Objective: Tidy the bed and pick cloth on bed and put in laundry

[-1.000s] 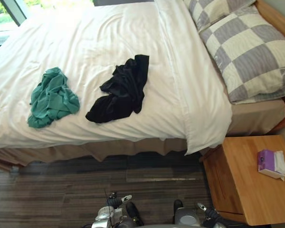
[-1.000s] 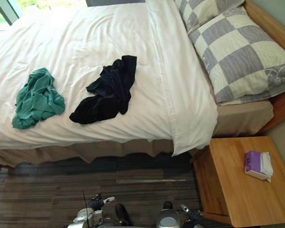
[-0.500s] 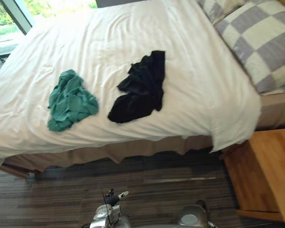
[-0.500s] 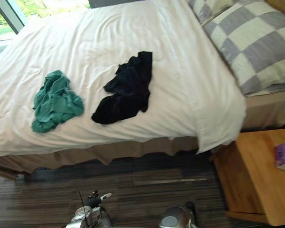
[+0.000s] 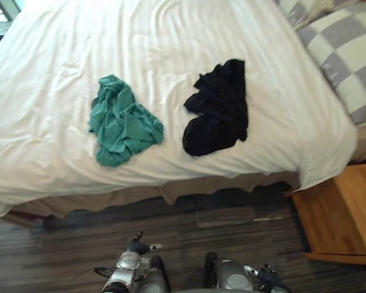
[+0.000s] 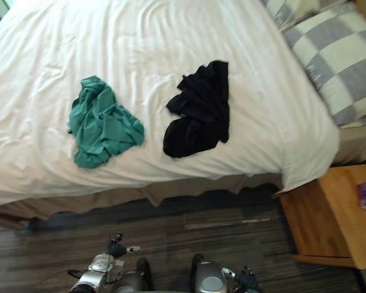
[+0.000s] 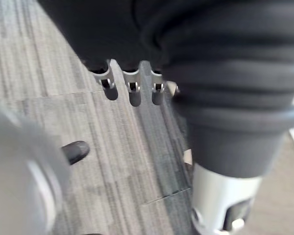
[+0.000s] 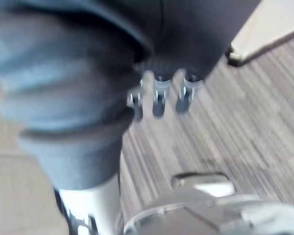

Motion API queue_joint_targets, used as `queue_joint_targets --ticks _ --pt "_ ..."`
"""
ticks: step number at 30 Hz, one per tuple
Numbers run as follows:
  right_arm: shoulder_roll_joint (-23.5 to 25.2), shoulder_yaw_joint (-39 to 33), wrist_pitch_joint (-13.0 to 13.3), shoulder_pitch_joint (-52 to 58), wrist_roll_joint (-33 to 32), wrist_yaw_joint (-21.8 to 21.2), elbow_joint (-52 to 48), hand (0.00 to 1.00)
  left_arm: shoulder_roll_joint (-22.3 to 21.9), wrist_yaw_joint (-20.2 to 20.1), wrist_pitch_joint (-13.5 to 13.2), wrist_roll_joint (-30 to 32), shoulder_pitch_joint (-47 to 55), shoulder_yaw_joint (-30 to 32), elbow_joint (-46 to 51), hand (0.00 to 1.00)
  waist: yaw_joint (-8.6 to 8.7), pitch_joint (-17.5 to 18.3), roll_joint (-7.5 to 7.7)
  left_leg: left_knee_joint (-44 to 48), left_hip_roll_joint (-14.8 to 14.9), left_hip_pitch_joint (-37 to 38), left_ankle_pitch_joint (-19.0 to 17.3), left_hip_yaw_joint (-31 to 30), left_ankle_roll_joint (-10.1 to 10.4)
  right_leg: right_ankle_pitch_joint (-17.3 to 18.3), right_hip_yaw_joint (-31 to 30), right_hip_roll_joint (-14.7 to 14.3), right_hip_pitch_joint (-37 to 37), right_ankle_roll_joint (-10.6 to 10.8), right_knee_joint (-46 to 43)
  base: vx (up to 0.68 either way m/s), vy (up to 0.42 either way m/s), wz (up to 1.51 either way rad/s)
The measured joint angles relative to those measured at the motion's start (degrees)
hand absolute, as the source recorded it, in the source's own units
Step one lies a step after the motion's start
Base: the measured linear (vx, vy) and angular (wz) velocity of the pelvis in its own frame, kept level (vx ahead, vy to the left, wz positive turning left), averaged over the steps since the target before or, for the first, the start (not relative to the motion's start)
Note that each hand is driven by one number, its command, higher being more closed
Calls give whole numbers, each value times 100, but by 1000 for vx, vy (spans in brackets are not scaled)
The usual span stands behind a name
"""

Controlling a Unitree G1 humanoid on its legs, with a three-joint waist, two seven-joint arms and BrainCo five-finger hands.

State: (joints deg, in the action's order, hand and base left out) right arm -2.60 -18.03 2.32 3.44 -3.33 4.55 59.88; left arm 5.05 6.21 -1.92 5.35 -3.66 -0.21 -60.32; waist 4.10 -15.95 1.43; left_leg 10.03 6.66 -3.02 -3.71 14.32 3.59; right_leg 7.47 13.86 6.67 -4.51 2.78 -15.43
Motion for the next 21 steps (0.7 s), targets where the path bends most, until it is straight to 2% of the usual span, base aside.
queue_joint_targets --ticks 4,6,7,8,9,10,12,13,15,16,17,18,19,20,21 --pt "-35 7 -2 -267 -7 43 -22 0 -25 88 -3 -7 -11 233 200 0 -41 -345 -41 796 -48 -420 -30 -48 47 -3 30 171 -71 -18 -153 -97 54 12" --pt "-298 93 18 -435 -11 78 -70 0 -192 288 -70 -151 -27 325 417 0 -10 -622 -304 1764 -60 -874 -129 -142 287 163 9 415 -187 0 -497 -189 148 12" --pt "-304 92 17 -456 -15 85 -64 0 -198 315 -79 -209 -43 341 424 0 3 -673 -313 1923 -50 -970 -95 -108 381 178 6 527 -191 -7 -556 -159 197 11" --pt "-352 79 17 -437 -12 132 -69 0 -211 382 -88 -285 -54 410 437 0 11 -735 -312 2397 57 -1111 -149 149 465 168 19 653 -202 -15 -571 -99 184 -3" --pt "-367 65 28 -422 -9 176 -82 0 -193 422 -95 -353 -32 577 476 0 7 -746 -415 3060 494 -1235 -296 493 298 142 -21 664 -167 -1 -560 -119 302 -19" --pt "-353 17 29 -397 -9 182 -84 0 -167 453 -76 -348 12 761 473 0 18 -742 -420 3228 833 -1176 -449 594 50 124 -105 739 -130 73 -555 -55 346 -25" --pt "-333 -65 29 -333 -8 173 -124 0 -158 508 -75 -325 1 793 453 0 23 -732 -399 2956 1117 -1119 -489 437 -12 65 -172 944 -134 314 -533 5 359 5" --pt "-331 -74 26 -314 -6 164 -124 0 -164 509 -80 -302 -29 812 462 0 55 -724 -380 2452 1249 -1127 -477 50 1 52 -214 1110 -182 471 -540 54 458 29" --pt "-334 -74 23 -276 -7 156 -120 0 -166 512 -80 -305 -21 813 469 0 77 -707 -312 1733 1322 -1141 -467 -529 8 61 -258 1435 -201 740 -540 93 540 32" --pt "-351 -73 24 -228 -10 160 -107 0 -170 518 -82 -314 17 813 485 0 76 -636 -274 1271 1317 -1200 -437 -940 1 27 -307 1713 -187 988 -508 196 788 40" --pt "-326 -77 50 -194 -13 169 -68 0 -101 543 -85 -336 -8 822 508 0 65 -575 -157 1430 1112 -1296 -248 -895 926 -4 -371 1981 -119 1174 -374 217 795 47" --pt "-200 -135 58 -184 -23 178 -12 0 -25 585 -101 -360 -68 808 545 0 34 -506 37 1732 855 -1489 -391 -802 681 -17 -557 2094 -115 1243 -111 281 699 54" --pt "-141 -219 59 -173 2 160 69 0 19 694 -136 -367 -81 867 614 0 -10 -370 -1 2442 763 -2006 -669 -929 626 -244 -590 1863 -55 1162 143 229 389 31" --pt "-150 -254 48 -180 7 151 73 0 33 716 -133 -368 -99 871 628 0 -50 -367 7 2721 719 -2104 -808 -944 596 -513 -557 1918 9 1114 293 261 524 6" --pt "-48 -253 56 -150 17 151 52 0 52 763 -115 -428 -88 856 630 0 -46 -342 72 3037 607 -2107 -1092 -822 441 -1104 -669 2048 184 1165 577 209 592 -36"
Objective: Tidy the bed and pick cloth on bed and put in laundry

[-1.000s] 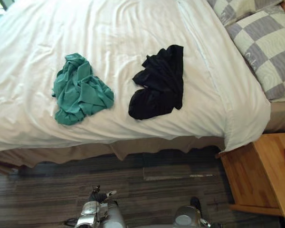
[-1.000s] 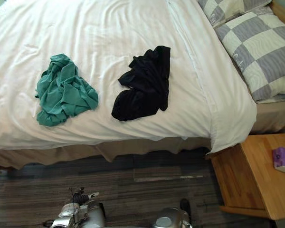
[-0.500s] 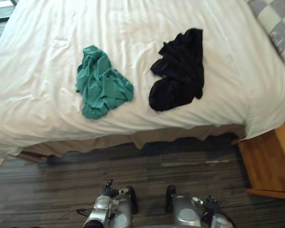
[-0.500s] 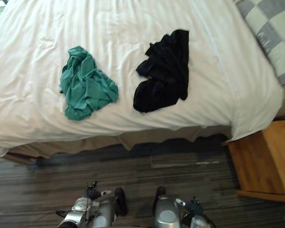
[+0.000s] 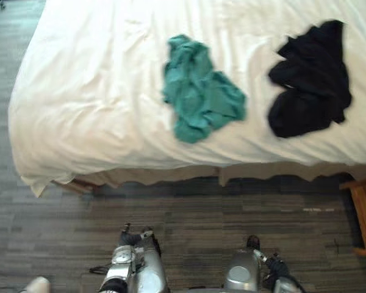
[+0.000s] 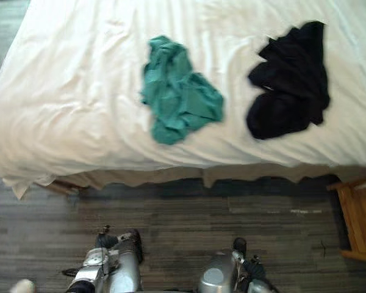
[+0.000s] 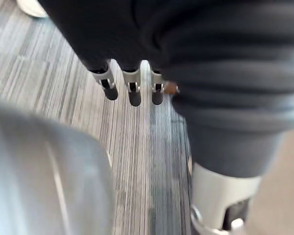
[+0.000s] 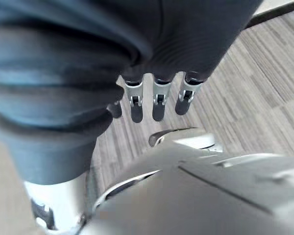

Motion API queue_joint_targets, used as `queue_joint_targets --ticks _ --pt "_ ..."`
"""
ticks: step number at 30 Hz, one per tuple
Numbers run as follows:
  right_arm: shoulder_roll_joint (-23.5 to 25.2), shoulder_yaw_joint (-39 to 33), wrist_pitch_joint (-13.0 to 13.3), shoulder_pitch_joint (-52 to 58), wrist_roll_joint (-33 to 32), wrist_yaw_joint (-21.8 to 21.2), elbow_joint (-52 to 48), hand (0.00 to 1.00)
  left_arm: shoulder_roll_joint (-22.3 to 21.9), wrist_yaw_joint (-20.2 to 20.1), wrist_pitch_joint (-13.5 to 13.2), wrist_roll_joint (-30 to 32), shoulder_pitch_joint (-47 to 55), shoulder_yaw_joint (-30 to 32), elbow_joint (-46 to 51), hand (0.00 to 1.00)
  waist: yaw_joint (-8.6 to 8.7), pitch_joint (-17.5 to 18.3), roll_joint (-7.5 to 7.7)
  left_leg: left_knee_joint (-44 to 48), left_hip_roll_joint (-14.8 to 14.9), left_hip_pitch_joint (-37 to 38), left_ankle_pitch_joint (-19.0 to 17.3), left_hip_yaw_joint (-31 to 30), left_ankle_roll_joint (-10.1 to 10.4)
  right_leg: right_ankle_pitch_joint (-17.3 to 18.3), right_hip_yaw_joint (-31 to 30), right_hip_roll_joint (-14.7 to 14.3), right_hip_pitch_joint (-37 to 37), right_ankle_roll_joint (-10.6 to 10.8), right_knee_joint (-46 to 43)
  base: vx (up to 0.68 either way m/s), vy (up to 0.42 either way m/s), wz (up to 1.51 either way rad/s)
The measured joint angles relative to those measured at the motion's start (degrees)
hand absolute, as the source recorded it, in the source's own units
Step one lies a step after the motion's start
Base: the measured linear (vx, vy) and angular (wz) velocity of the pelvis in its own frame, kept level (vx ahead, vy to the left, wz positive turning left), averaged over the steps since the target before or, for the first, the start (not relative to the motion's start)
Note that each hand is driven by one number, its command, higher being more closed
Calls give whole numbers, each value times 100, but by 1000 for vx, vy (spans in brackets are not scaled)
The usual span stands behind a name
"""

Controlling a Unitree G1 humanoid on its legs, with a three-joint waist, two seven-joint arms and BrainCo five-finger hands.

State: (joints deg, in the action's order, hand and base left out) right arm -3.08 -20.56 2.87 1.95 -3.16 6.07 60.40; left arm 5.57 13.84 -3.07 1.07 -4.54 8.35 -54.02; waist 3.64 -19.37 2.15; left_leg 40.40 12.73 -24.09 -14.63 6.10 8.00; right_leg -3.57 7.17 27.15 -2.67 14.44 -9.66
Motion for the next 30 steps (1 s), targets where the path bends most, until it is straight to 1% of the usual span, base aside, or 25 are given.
queue_joint_targets --ticks 1,2,3,4,5,6,7,8,9,10,12,13,15,16,17,18,19,21,22,23,24,25,26,28,30 --pt "31 -4 -3 2 36 -12 -111 0 23 32 5 -28 -33 -119 -2 0 -29 10 14 8 -44 135 -184 299 -227 -622 191 129 -106 -452 26 180 596 -52" --pt "-32 71 -14 -20 56 -19 -172 0 -14 32 -2 -41 -54 -181 2 0 -70 12 14 -180 0 290 -246 519 -335 -852 462 178 -209 -948 -9 169 490 -105" --pt "-105 245 -32 -62 59 -21 -224 0 -17 24 -24 -44 -84 -191 1 0 -154 0 0 -590 25 595 -208 912 -485 -539 1015 127 -695 -1319 -572 109 338 -107" --pt "-102 302 -19 -67 60 -33 -241 0 -7 20 -17 -43 -75 -187 -7 0 -152 0 -3 -811 25 753 -151 1063 -545 -201 1126 -34 -861 -1025 -852 107 374 -124" --pt "-78 404 12 -75 63 -66 -310 0 13 12 -5 -43 -49 -201 -25 0 -143 -16 -30 -1210 5 1034 -45 1290 -619 217 1257 -439 -972 -776 -1123 76 377 -91" --pt "-67 537 23 -62 82 -92 -340 0 32 -6 -1 -43 -56 -255 -62 0 -121 -16 -30 -1685 -78 1346 133 1438 -682 584 1198 -1098 -956 -692 -1105 67 295 -71" --pt "-62 607 36 -39 113 -91 -350 0 32 -14 -5 -42 -70 -315 -59 0 -120 -14 -27 -1907 -157 1464 218 1452 -703 729 1154 -1354 -926 -680 -1038 66 217 -26" --pt "-51 662 41 -16 162 -87 -350 0 29 -39 -3 -39 -113 -394 -65 0 -85 -8 -15 -2197 -348 1621 359 1461 -748 917 1176 -1635 -794 -822 -732 75 136 17" --pt "-60 686 39 -44 179 -72 -348 0 -51 -115 -1 -39 -164 -414 -68 0 -31 -25 -49 -2357 -507 1724 421 1448 -781 851 1188 -1656 -553 -1027 -445 81 174 23" --pt "-101 704 38 -64 225 -69 -353 0 -112 -139 -1 -39 -165 -414 -69 0 -26 -56 -103 -2405 -550 1786 459 1451 -774 780 1167 -1644 -486 -1046 -391 61 145 17" --pt "-95 696 41 -56 360 -8 -353 0 -144 -140 6 -36 -85 -363 -121 0 -20 -59 -122 -2481 -604 1997 479 1458 -773 771 1164 -1617 -260 -1029 -289 21 54 2" --pt "-82 693 40 -49 377 20 -352 0 -137 -143 6 -37 -59 -361 -124 0 -38 -51 -111 -2548 -611 2073 497 1464 -742 770 1156 -1626 -210 -1028 -279 0 0 0" --pt "-80 686 20 -34 377 27 -336 0 -128 -158 5 -52 -22 -338 -124 0 -151 -33 -83 -2818 -625 2198 607 1528 -658 717 1105 -1684 -177 -1020 -129 -24 -31 -10" --pt "-74 686 12 -36 376 27 -340 0 -108 -173 4 -64 27 -294 -123 0 -153 -22 -72 -2917 -627 2236 662 1575 -643 673 1043 -1712 -177 -1026 -62 -44 -44 -28" --pt "-49 683 0 -37 376 27 -345 0 -103 -213 4 -74 132 -214 -129 0 -154 -2 -52 -3075 -639 2317 735 1671 -586 621 961 -1746 -179 -1026 44 -49 -49 -45" --pt "-48 675 -1 -35 374 28 -344 0 -134 -265 7 -91 241 -101 -217 0 -142 52 -75 -3270 -637 2410 826 1798 -542 523 845 -1824 -181 -1046 200 -51 -59 -66" --pt "-46 552 -27 -30 371 26 -336 0 -193 -288 27 -109 364 37 -318 0 -136 152 -130 -3498 -634 2512 926 1934 -485 404 738 -1913 -163 -1072 406 -37 -48 -56" --pt "-46 398 -58 -5 366 29 -333 0 -233 -330 36 -119 389 214 -443 0 -121 224 -177 -3649 -638 2582 1008 1996 -393 339 694 -1955 -140 -1079 529 -26 -50 -32" --pt "-46 273 -83 25 368 26 -327 0 -253 -383 64 -141 419 468 -532 0 -115 288 -247 -3791 -623 2694 1067 2055 -360 282 657 -2028 -68 -1108 654 -28 -68 -20" --pt "-44 230 -91 38 367 24 -323 0 -255 -382 67 -141 448 556 -531 0 -107 318 -272 -3839 -615 2733 1084 2063 -378 271 657 -2053 -30 -1112 699 -36 -76 -15" --pt "-46 183 -99 73 368 24 -316 0 -248 -383 74 -139 498 709 -530 0 -106 382 -316 -3903 -589 2793 1105 2063 -347 249 661 -2099 36 -1125 768 -35 -64 -2" --pt "-50 176 -105 89 368 18 -270 0 -237 -384 75 -136 579 883 -526 0 -106 471 -323 -3998 -584 2872 1169 2061 -270 230 671 -2130 107 -1128 845 -28 -51 0" --pt "-50 166 -106 94 369 17 -268 0 -237 -383 77 -136 591 916 -529 0 -106 486 -326 -4013 -582 2882 1175 2059 -273 223 676 -2139 119 -1137 865 -28 -51 1" --pt "-38 28 -114 111 371 4 -221 0 -249 -384 132 -133 677 1162 -532 0 -119 631 -337 -4066 -559 2894 1186 2065 -275 133 665 -2204 174 -1165 1031 -32 -40 -4" --pt "-15 -54 -132 114 357 5 -201 0 -252 -383 155 -137 735 1288 -532 0 -117 652 -342 -4066 -561 2921 1186 2063 -275 74 667 -2215 260 -1161 1148 -42 -24 -2"
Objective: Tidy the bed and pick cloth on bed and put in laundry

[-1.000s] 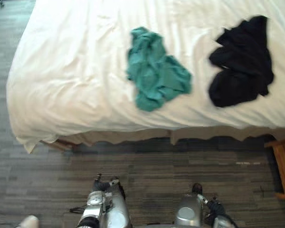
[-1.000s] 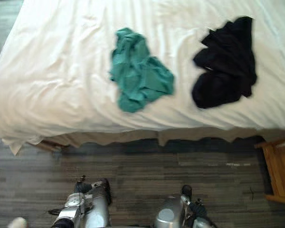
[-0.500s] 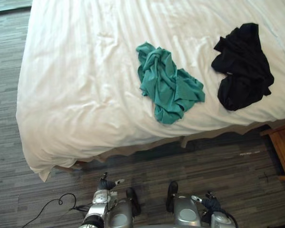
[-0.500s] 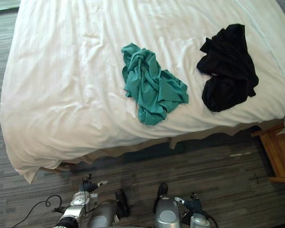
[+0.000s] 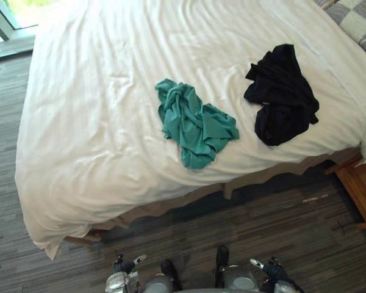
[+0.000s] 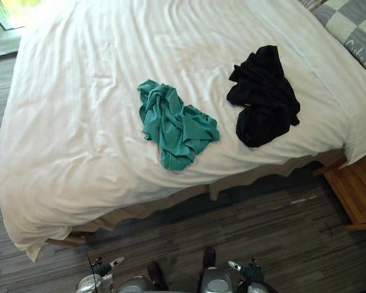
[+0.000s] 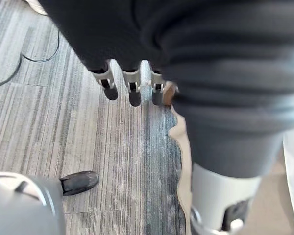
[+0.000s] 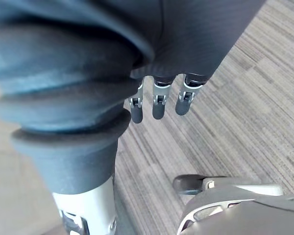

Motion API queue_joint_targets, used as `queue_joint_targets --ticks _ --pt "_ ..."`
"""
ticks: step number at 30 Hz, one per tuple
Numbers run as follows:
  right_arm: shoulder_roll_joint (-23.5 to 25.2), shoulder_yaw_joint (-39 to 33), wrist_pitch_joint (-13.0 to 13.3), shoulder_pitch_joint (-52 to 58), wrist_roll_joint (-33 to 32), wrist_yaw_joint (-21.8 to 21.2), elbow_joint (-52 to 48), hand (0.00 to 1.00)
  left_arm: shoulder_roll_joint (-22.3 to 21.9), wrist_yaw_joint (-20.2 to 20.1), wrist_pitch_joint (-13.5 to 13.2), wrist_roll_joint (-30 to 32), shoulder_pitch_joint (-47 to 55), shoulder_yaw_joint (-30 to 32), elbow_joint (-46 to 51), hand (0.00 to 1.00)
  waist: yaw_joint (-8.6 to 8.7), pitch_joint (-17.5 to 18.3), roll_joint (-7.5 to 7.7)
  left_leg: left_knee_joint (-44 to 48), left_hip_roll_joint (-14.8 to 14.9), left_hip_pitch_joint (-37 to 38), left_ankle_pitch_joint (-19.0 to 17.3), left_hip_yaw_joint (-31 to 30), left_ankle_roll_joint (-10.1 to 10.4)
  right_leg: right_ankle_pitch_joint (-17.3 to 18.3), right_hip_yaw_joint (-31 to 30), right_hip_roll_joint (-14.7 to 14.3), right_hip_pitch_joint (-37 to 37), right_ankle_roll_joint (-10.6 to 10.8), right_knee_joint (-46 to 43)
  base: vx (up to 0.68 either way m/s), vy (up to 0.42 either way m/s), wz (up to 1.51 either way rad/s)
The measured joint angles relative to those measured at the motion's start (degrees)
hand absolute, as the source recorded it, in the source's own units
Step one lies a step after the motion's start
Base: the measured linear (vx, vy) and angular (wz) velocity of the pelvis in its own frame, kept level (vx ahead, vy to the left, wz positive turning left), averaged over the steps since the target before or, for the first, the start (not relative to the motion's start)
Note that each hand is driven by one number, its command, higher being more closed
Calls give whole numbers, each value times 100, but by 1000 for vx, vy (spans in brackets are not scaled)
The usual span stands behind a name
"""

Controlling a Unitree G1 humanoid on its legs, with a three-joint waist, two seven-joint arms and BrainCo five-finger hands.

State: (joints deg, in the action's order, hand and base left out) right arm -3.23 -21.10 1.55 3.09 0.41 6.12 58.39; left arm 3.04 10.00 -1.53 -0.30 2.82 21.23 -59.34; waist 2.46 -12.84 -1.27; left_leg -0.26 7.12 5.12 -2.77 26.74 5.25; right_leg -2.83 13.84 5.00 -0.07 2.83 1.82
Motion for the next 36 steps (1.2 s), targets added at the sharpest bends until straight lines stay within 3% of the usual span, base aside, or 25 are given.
queue_joint_targets --ticks 9,10,20,23,24,28,32,33,34,36 --pt "58 -418 -18 -10 -498 16 100 0 -3 12 9 -17 84 909 4 0 6 80 7 -22 -26 6 -1 52 -1 -217 -95 -34 91 -21 324 -47 -9 -4" --pt "43 -770 -12 -45 -882 -4 154 0 22 22 8 -144 105 1716 25 0 146 354 -21 -81 -44 75 -2 66 -9 -264 -208 -81 112 -33 386 -15 -6 -4" --pt "69 -761 -16 -43 -860 -24 154 0 -76 14 7 -187 97 1638 22 0 126 354 -20 -100 -112 169 -6 -8 -14 -263 -201 -86 201 -33 389 0 0 0" --pt "94 -713 -19 -36 -678 -103 153 0 -159 9 8 -183 95 1284 23 0 119 364 -4 -105 -140 270 -28 -15 -49 -259 -212 -76 283 -29 372 -54 2 -4" --pt "150 -667 -20 -94 -645 -141 137 0 -194 5 7 -191 60 917 33 0 90 342 -10 -88 -113 266 -33 19 -55 30 -301 -41 -25 -29 -242 -81 16 -13" --pt "252 -575 -43 -56 -635 -218 59 0 -187 -3 5 -296 -81 289 92 0 91 287 95 -38 -166 363 -39 26 -58 647 -456 172 -605 -23 -1619 -72 -4 -3" --pt "221 -597 -42 65 -701 -253 -291 0 78 -1 -17 -581 -382 338 302 0 173 265 59 -27 -86 234 -43 6 -51 706 -506 209 -746 -19 -1649 -74 -26 1" --pt "220 -617 -36 156 -798 -251 -505 0 297 4 -34 -668 -505 409 307 0 198 250 38 -16 -64 171 -65 -24 -7 833 -661 220 -900 -95 -1915 -35 -54 25" --pt "217 -692 -48 333 -891 -253 -809 0 546 14 -43 -703 -594 497 327 0 285 296 153 3 -52 148 -51 -106 52 925 -769 259 -927 -33 -2007 -11 -62 33" --pt "108 -816 -44 552 -931 -216 -1477 0 784 41 -48 -826 -628 975 477 0 346 326 94 -31 86 149 -6 -170 196 1044 -738 97 -939 -68 -2034 43 -156 9"
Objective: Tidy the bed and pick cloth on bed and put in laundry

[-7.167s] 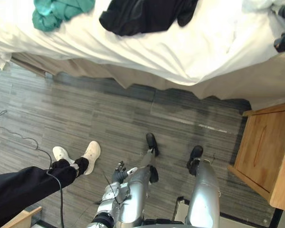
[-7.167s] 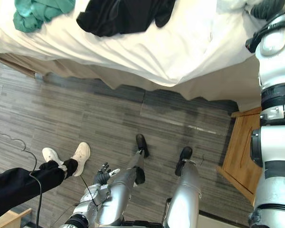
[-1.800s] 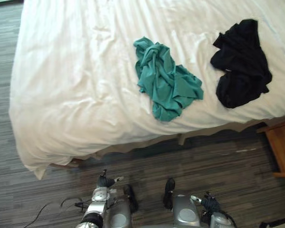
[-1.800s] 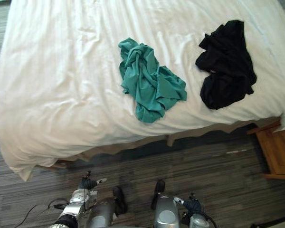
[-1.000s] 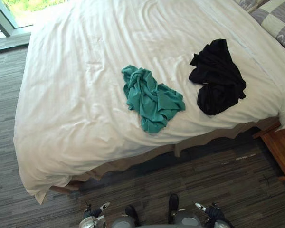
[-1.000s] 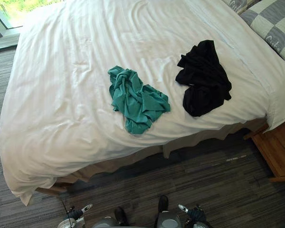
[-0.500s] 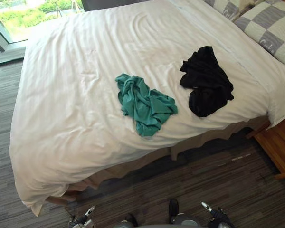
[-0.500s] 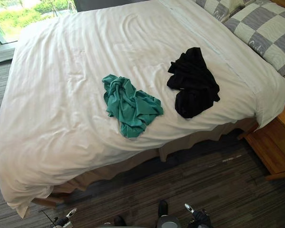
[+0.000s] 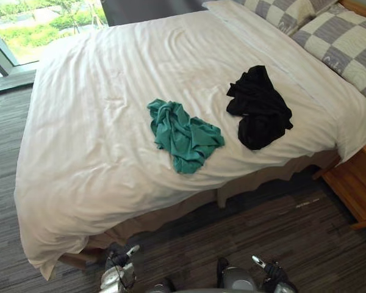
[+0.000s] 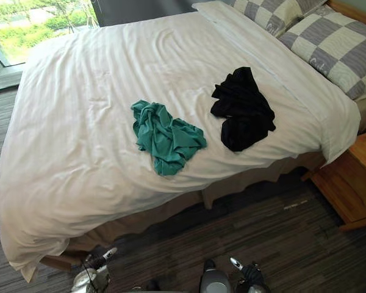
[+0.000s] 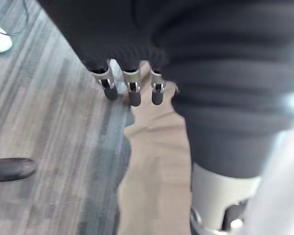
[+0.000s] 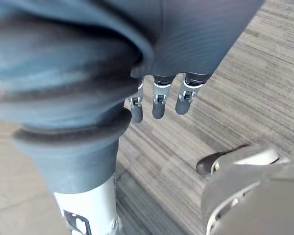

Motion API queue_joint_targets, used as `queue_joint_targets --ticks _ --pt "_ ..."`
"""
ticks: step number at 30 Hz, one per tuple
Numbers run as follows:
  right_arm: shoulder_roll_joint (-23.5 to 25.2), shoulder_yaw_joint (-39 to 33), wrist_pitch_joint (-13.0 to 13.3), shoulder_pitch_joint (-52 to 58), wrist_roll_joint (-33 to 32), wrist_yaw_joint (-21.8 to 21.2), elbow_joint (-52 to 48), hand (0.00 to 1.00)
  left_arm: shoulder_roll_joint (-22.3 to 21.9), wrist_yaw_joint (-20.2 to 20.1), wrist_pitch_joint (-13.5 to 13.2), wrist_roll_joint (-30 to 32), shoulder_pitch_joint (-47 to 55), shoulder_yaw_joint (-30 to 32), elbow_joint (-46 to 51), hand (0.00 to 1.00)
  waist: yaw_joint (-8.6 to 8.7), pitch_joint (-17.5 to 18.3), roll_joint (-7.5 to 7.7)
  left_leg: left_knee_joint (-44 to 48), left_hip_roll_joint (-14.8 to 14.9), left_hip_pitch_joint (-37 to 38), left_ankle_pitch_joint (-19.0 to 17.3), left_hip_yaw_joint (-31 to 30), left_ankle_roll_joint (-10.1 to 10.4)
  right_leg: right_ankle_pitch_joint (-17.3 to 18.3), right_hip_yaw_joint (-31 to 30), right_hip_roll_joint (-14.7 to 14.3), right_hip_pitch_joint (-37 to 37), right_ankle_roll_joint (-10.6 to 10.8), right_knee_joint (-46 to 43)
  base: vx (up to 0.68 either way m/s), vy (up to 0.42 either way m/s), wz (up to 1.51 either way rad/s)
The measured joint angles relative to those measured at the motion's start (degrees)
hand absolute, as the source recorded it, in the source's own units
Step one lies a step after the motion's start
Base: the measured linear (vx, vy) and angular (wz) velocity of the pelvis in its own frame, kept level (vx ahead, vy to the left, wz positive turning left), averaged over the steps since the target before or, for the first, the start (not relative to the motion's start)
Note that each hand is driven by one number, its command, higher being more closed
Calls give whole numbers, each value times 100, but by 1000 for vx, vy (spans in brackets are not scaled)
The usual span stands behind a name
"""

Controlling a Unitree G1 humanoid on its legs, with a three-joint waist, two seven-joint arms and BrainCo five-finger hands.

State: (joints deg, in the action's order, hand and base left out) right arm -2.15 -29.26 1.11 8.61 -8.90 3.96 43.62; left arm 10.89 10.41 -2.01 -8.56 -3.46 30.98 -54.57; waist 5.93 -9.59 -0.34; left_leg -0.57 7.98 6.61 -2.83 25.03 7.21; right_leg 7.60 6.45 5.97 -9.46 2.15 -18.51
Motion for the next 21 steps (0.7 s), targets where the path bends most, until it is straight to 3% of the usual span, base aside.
queue_joint_targets --ticks 4,7,9,11,13,17,19,21 --pt "-632 -373 189 73 3 42 -1669 0 640 271 -195 -361 -205 574 253 0 119 119 -143 26 318 -199 187 42 188 117 75 -322 -167 -164 48 116 -196 -6" --pt "-1203 -1123 374 -165 4 294 -2532 0 1122 488 -267 -887 -753 564 495 0 135 118 -25 713 415 -427 190 23 180 94 228 -290 68 -354 92 155 -159 18" --pt "-1741 -1362 518 -458 27 495 -2614 0 1397 502 -360 -989 -1002 478 887 0 140 109 105 871 232 -619 128 -311 189 76 259 -154 241 -382 205 83 -68 16" --pt "-2383 -1481 538 -794 88 675 -2613 0 1787 639 -462 -976 -1206 342 1320 0 154 138 -5 586 118 -660 255 -525 -15 82 315 -216 312 -372 273 51 27 11" --pt "-2879 -1525 553 -1154 307 890 -2612 0 2448 837 -656 -920 -1521 217 1843 0 235 157 -11 197 70 -497 291 -612 -54 78 405 -230 310 -352 325 73 59 20" --pt "-3443 -1328 629 -1589 537 978 -2579 0 3017 1107 -909 -912 -1919 25 2556 0 250 160 -19 82 -13 -440 320 -609 -95 -20 400 -172 436 -212 584 25 66 4" --pt "-3732 -934 679 -1840 691 965 -2533 0 3310 1114 -1081 -731 -2297 -461 2879 0 264 167 -47 23 -52 -398 320 -606 -96 -111 388 -176 517 -183 745 4 58 -5" --pt "-3887 -693 738 -2077 747 946 -2456 0 3324 1105 -1176 -514 -2586 -841 3159 0 281 184 -107 -67 -88 -400 363 -603 -159 -183 380 -179 520 -163 857 -11 51 -4"
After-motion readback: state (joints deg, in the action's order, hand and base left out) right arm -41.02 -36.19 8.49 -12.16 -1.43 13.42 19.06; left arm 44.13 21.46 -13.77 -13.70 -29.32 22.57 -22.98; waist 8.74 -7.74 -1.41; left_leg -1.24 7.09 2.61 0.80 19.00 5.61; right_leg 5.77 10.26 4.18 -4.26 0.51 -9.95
